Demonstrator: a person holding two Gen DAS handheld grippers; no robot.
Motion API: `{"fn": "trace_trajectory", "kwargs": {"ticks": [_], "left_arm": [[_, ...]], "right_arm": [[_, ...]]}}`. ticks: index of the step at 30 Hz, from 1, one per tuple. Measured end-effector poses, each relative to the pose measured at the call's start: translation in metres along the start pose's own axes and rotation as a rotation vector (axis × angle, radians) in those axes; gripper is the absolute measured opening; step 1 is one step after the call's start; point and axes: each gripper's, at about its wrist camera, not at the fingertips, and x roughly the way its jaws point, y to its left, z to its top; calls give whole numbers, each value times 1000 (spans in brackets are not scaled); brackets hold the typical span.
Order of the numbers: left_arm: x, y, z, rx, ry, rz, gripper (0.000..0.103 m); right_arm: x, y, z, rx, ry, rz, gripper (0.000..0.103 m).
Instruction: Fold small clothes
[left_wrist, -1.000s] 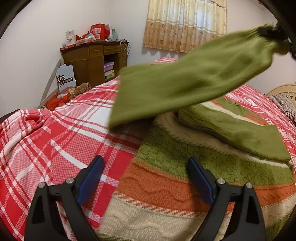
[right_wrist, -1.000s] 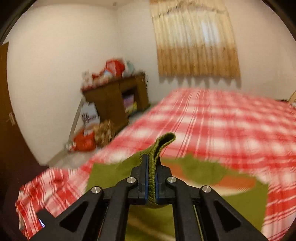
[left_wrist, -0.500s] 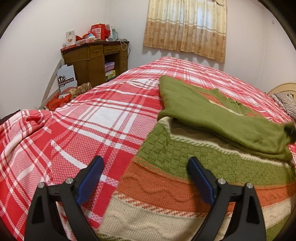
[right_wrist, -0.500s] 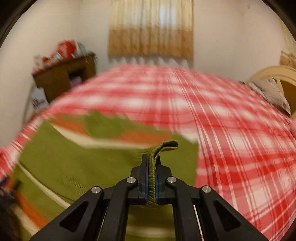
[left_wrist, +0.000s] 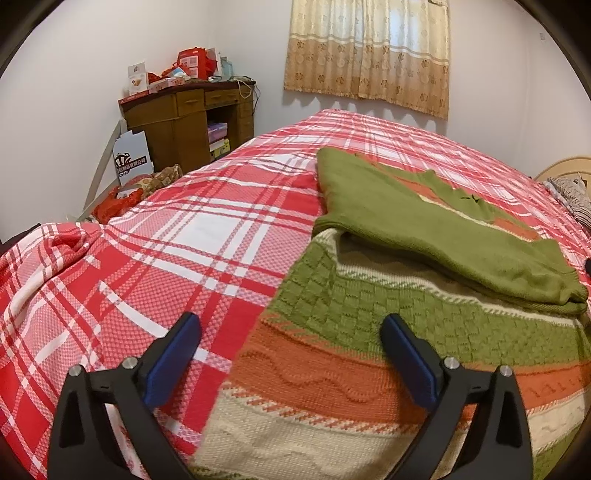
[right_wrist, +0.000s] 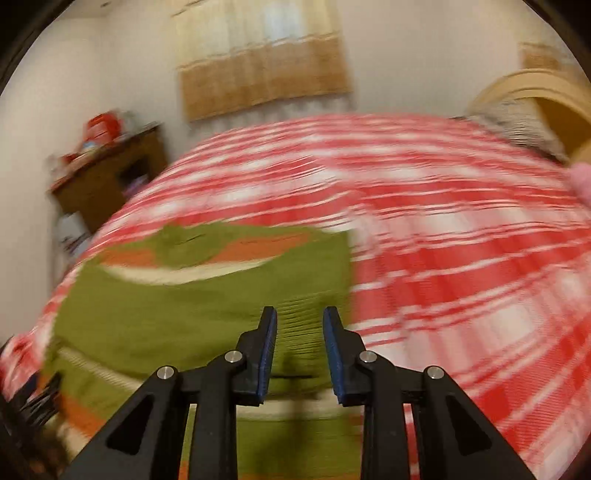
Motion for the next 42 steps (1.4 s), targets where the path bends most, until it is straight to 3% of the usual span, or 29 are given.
{"fn": "trace_trajectory", "kwargs": {"ticks": [2,4,6,8,11,15,16,19,24,29,30,31,33,42], "left_arm": [[0,0,0,-2,2,-5,102],[1,0,0,1,6,-9,103],[1,-1,1,5,10,-12,103],[1,0,2,4,13,-21,103],[-1,3,2,22,30,-45,103],[-22,6,-11,109,65,-117,103],[-29,8,-16,109,68,-140,103],[-56,19,-40,119,79,-214,103],[-99,39,-65,139,45,-225,103],[-137,41,-69,204,-22,-250,103],[-143,40,-69,227,-42,-248,103],[-150,39,-70,246,-61,-250,103],[-159,38,-67,269,-77,-277,103],[-168,62,-56,194,-98,-303,103]], "right_arm": [[32,6,-11,-14,111,-37,28],[38,11,-18,-56,58,-68,32],[34,16,-16,-83,97,-90,32],[18,17,-14,-61,134,-92,33],[-43,13,-18,-53,33,-2,36],[-142,-3,-48,-127,-106,14,76],[-162,-9,-60,-134,-122,29,79],[-199,-26,-99,-145,-53,70,79],[-222,-29,-164,-195,68,112,79],[-215,-20,-211,-276,167,161,77],[-210,-17,-219,-276,187,166,70],[-205,-16,-227,-262,210,180,59],[-193,-20,-237,-207,252,212,52],[-166,-20,-257,-103,335,218,53]]}}
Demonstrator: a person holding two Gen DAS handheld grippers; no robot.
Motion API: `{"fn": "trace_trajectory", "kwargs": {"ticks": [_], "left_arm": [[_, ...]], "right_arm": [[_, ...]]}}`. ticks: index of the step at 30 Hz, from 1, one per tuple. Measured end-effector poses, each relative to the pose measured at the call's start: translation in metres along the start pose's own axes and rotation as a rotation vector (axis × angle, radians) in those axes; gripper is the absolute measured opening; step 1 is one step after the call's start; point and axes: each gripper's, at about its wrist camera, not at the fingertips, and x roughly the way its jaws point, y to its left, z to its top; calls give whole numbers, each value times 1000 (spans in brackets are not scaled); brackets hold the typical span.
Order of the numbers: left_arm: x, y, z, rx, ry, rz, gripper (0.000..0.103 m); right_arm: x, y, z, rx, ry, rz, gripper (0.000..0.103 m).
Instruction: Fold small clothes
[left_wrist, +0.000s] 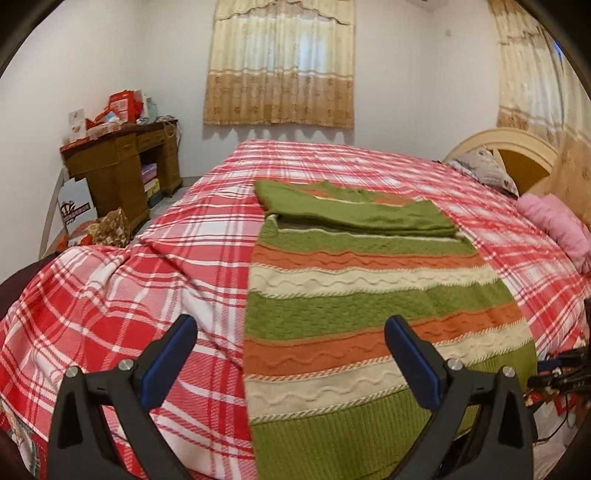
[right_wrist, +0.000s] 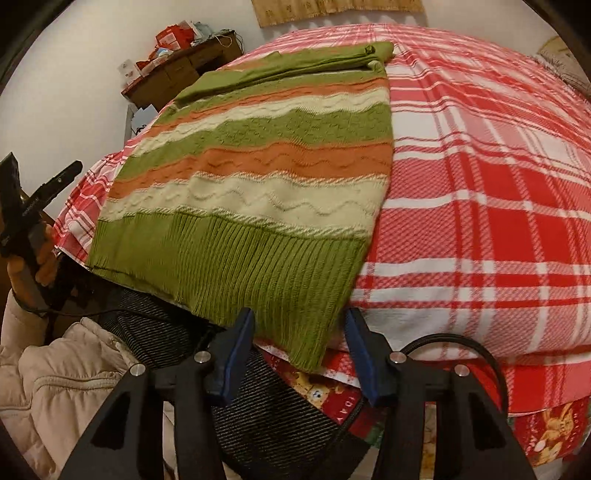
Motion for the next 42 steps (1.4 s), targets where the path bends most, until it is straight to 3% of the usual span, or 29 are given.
{"fn": "trace_trajectory", "kwargs": {"ticks": [3,5,6,7,8,12,17,20,25,30,35,42], "left_arm": [[-1,3,-2,-12,-4,12,103],[-1,3,-2,-16,-8,13,103],[-2,4,-3,-18,-8,11,103],[-2,4,-2,-20,-8,9,103],[-2,3,-2,-21,-7,10,103],[-4,4,1,-7,-18,12,103],[2,13,12,-52,-24,-17,103],[2,17,21,-40,-38,2,103],[-5,34,29,-58,-67,14,103],[-5,52,29,-65,-57,21,103],[10,51,21,-47,-11,-44,103],[47,21,24,45,35,-104,103]], "right_arm": [[8,-6,1,57,32,65,52],[16,-12,2,92,60,115,45],[20,-13,2,97,65,117,33],[25,-16,2,104,81,121,13],[27,-17,1,111,97,144,7],[9,-1,7,34,95,184,7],[-32,5,46,56,-50,336,7],[-36,-1,78,103,-134,383,6],[-13,-22,139,195,-223,343,6],[21,-58,174,317,-264,269,6],[60,-70,172,369,-201,228,6],[61,-67,170,340,-216,207,6]]}}
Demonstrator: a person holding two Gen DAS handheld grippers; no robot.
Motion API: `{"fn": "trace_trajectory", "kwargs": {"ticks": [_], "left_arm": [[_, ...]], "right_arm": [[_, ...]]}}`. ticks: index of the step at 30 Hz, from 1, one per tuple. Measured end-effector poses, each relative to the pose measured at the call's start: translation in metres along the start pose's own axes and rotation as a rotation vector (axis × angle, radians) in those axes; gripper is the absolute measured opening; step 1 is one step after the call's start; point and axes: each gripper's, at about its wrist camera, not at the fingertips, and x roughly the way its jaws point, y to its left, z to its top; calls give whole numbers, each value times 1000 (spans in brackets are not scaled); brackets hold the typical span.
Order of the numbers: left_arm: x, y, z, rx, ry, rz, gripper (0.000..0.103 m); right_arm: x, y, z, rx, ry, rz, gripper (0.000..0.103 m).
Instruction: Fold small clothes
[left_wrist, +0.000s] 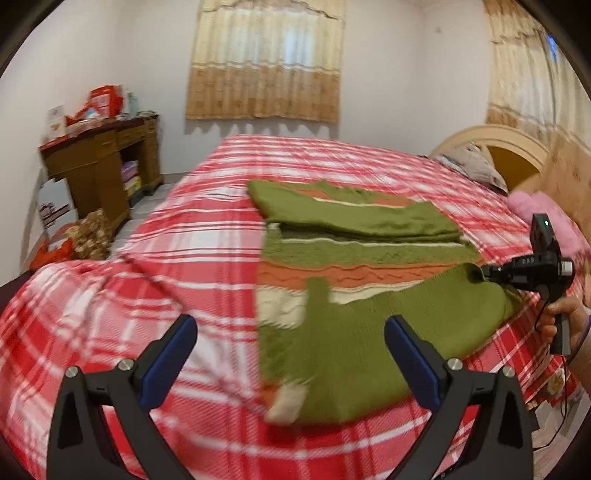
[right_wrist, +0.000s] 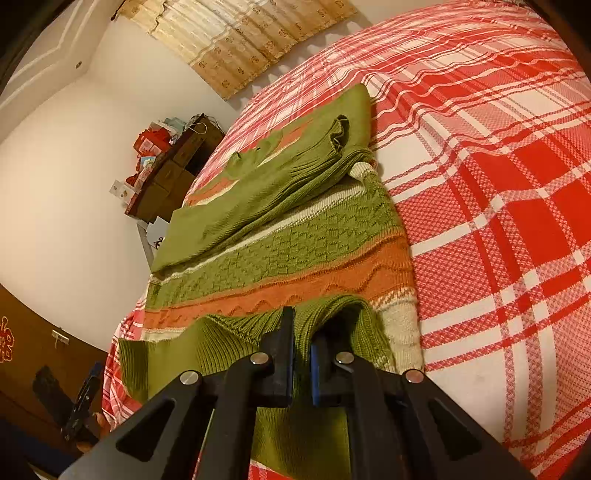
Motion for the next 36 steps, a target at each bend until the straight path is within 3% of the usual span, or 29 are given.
{"fn": "trace_trajectory", "kwargs": {"ticks": [3,6,8,10,16,20,21,22,24,26,27,33,36], "left_arm": [[24,-10,5,28,45,-12,98],[47,-12,5,1,114,-27,79],[55,-12,4,-17,149,-33,35],[57,-14,1,-18,166,-49,16],[59,-23,-4,10,167,-23,10],[66,-17,-5,-18,184,8,10],[66,-17,-5,-17,185,9,10],[66,-17,-5,-15,186,11,10],[66,-17,-5,-15,189,13,10],[67,-16,-4,-27,192,9,10],[67,-15,-4,-35,193,4,10],[67,-13,-5,-60,183,-22,17],[66,-13,-4,-65,188,-30,21]], "right_arm": [[0,-3,1,3,0,2,6],[0,-4,1,9,-2,10,6],[0,-5,0,17,-4,15,6],[0,-6,0,19,-4,19,6],[-2,0,5,17,38,32,8],[-32,2,16,64,-12,188,13],[-43,4,19,54,-34,208,26],[-55,6,21,35,-70,205,49],[-77,10,21,-14,-170,159,78],[-94,15,19,-88,-253,102,80],[-96,20,18,-138,-252,66,80],[-31,57,0,-464,-45,-163,79],[4,62,-11,-581,-1,-295,79]]}}
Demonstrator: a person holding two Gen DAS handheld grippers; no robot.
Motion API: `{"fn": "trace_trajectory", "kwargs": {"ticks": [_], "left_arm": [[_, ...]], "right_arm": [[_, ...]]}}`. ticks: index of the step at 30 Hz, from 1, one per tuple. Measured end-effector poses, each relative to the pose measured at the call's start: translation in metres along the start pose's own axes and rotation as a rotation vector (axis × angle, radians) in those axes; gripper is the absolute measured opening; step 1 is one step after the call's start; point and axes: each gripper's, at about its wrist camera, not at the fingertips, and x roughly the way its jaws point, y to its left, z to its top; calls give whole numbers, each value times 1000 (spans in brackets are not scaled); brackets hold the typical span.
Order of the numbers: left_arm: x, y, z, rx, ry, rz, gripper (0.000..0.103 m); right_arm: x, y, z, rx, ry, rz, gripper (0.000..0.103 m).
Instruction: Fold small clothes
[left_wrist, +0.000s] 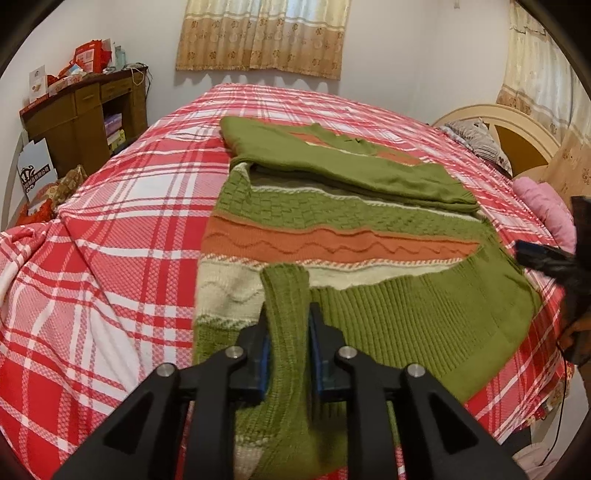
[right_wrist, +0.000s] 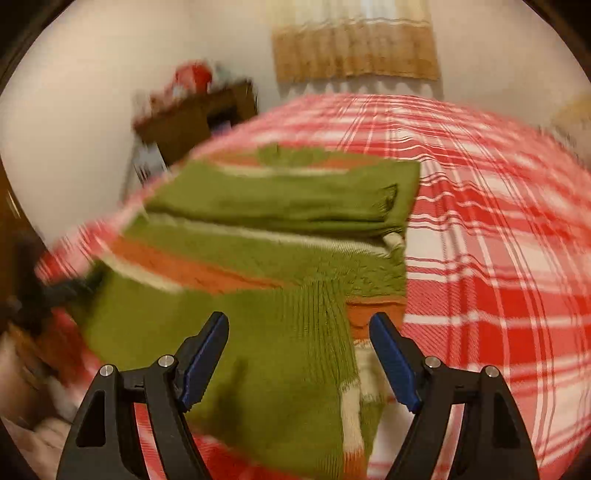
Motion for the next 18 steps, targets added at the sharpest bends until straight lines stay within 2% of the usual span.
{"fn": "trace_trajectory", "kwargs": {"ticks": [1,2,3,4,5,6,7,8,13,17,18], "left_arm": [[0,0,0,5,3,-5,26],[-1,-1,-1,7,5,-19,34],[-1,-2,-1,8,6,-28,38],[-1,-4,-2,15,3,-28,40],[0,-8,-2,35,-4,-8,37],[1,-11,-3,52,-5,2,33],[2,-12,-2,61,-7,1,17],[2,-12,-1,54,-4,-12,14],[-3,-1,5,-37,-5,-52,11],[-11,1,12,-39,-34,-26,11],[-13,0,15,-34,-44,-14,11]], "right_arm": [[8,2,-4,-19,17,-15,77],[16,4,-7,-28,41,-7,68],[20,5,-10,-26,41,7,65],[19,6,-11,-26,24,10,58],[17,5,-11,-24,28,25,53],[15,4,-11,-14,28,30,37],[11,1,-12,11,31,47,21],[7,-1,-14,40,35,65,17],[-21,-1,-18,90,-23,70,15],[-47,-4,-5,129,-105,65,14],[-51,-5,-2,132,-120,55,11]]}}
